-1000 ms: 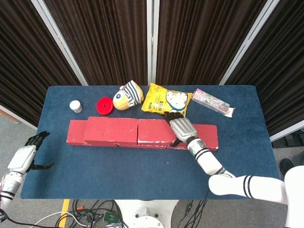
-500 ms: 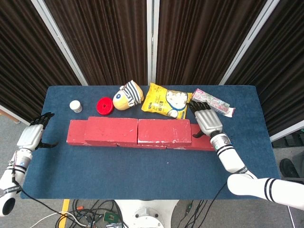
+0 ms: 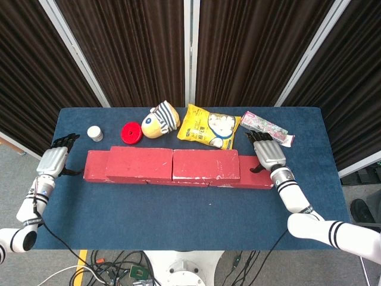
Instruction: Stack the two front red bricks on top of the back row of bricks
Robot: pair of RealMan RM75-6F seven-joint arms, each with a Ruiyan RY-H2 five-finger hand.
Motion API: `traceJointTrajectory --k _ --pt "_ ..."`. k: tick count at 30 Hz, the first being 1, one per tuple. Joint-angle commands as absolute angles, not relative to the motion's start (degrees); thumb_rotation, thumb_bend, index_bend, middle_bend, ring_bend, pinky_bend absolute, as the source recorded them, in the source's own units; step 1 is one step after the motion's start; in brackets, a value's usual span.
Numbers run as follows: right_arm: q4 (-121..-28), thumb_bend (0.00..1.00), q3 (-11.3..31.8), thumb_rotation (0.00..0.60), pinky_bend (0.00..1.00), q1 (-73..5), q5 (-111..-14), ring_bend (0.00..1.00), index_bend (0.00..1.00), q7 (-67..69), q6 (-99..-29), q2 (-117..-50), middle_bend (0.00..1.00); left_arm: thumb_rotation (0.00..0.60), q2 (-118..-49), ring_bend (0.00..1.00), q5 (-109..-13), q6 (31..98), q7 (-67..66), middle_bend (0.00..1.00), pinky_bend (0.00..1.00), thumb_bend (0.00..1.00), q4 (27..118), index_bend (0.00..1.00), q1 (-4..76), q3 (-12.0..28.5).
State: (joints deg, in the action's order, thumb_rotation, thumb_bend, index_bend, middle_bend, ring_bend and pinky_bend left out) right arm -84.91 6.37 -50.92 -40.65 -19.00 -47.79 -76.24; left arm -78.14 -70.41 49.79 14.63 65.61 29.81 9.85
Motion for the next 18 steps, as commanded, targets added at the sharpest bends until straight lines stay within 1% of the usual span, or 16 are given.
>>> traceJointTrajectory --k 1,6,12,18 --pt "-83.5 0.08 6.4 0.6 0.0 -50.5 -40.9 0.0 0.0 -18.4 -47.1 -77.2 0.0 0.6 -79.2 0.0 -69.9 49.8 13.6 0.0 0.0 0.16 65.4 0.0 30.3 10.0" --pt "-81.6 0.08 7.0 0.6 0.0 -50.4 -41.4 0.0 0.0 -17.6 -46.1 -78.5 0.0 0.6 -81.0 0.0 -68.1 49.6 11.1 0.0 0.0 0.16 64.4 0.0 31.0 10.7" --pt "-80.5 0.09 7.6 0.6 0.0 -50.9 -41.5 0.0 0.0 -17.4 -44.6 -79.9 0.0 0.6 -81.0 0.0 -66.4 47.9 9.9 0.0 0.0 0.13 64.7 0.0 32.0 11.3" --pt "-79.4 0.09 8.3 0.6 0.0 -51.2 -41.8 0.0 0.0 -17.0 -44.0 -81.3 0.0 0.6 -81.2 0.0 -66.2 46.6 9.6 0.0 0.0 0.13 64.2 0.0 32.8 11.2"
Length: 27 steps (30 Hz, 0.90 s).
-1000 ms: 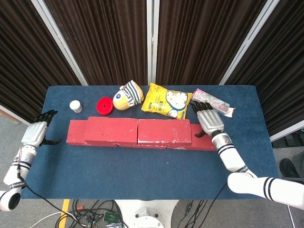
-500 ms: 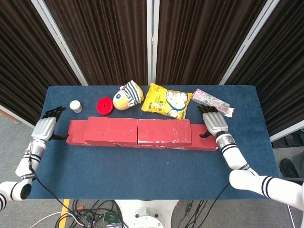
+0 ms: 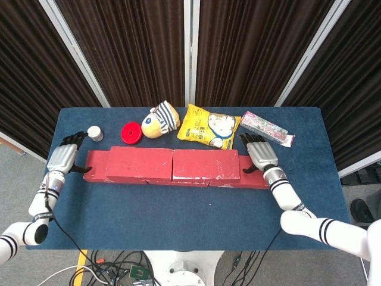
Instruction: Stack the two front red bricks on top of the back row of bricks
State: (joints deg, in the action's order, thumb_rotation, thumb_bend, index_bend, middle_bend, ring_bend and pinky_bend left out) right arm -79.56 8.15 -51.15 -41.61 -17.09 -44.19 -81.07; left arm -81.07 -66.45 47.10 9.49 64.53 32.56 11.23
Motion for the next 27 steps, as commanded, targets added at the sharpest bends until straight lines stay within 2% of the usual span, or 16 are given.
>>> traceJointTrajectory --k 1,27 --pt "-79.4 0.09 8.4 0.6 0.0 -51.3 -41.8 0.0 0.0 -16.9 -44.0 -81.4 0.0 0.6 -81.3 0.0 -66.1 46.4 9.7 0.0 0.0 0.13 64.0 0.0 32.8 11.1" --pt "-79.0 0.1 8.9 0.6 0.0 -51.5 -42.1 0.0 0.0 -17.2 -43.4 -83.1 0.0 0.6 -82.1 0.0 -66.6 45.1 11.8 0.0 0.0 0.13 66.1 0.0 34.6 11.6"
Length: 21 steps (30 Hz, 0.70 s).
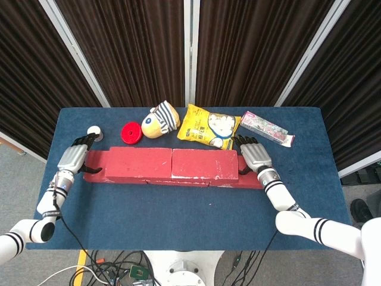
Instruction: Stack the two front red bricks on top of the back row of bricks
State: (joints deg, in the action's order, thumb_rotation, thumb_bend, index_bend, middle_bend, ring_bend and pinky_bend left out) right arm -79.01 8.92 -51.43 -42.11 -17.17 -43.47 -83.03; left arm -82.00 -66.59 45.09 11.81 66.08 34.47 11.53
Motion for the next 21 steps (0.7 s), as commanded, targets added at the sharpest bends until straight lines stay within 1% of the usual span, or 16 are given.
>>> traceJointTrajectory --k 1,21 --pt "-79.0 0.1 9.0 0.6 0.0 -51.5 -42.1 0.0 0.0 -17.2 -43.4 -83.1 0.0 0.6 -82.1 0.0 -66.6 45.1 11.8 0.0 0.0 0.12 66.2 0.0 34.6 11.6" --pt "-79.4 0.1 9.3 0.6 0.0 -51.2 -42.3 0.0 0.0 -16.7 -43.3 -82.6 0.0 0.6 -83.5 0.0 -65.9 44.4 11.8 0.0 0.0 0.09 64.5 0.0 36.1 12.0"
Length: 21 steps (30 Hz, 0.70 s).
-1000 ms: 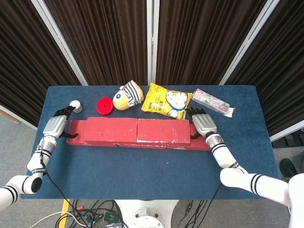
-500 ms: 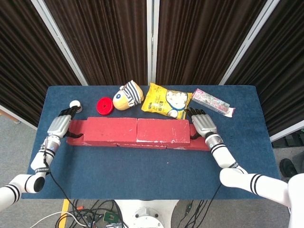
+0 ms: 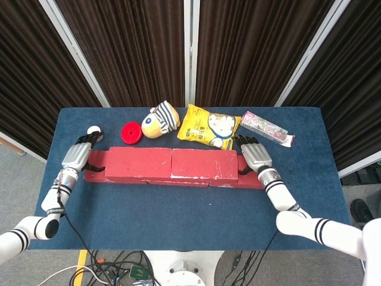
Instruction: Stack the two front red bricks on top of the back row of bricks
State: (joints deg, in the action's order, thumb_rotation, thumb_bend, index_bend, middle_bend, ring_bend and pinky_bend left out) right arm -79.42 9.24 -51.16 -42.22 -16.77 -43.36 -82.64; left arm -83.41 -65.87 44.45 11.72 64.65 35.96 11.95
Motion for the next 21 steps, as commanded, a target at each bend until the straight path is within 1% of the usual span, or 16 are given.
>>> traceJointTrajectory --k 1,21 --pt "-79.4 0.1 9.3 0.6 0.0 -51.1 -42.3 0.0 0.0 -16.7 -43.3 -82.6 0.0 0.6 -83.5 0.0 -65.9 44.4 11.7 0.0 0.0 0.09 64.4 0.0 36.1 12.0" --pt "-79.4 0.1 9.5 0.6 0.0 -51.1 -42.7 0.0 0.0 -15.8 -42.6 -82.9 0.0 0.6 -84.4 0.0 -65.7 43.4 12.1 0.0 0.0 0.09 62.7 0.0 37.6 12.4"
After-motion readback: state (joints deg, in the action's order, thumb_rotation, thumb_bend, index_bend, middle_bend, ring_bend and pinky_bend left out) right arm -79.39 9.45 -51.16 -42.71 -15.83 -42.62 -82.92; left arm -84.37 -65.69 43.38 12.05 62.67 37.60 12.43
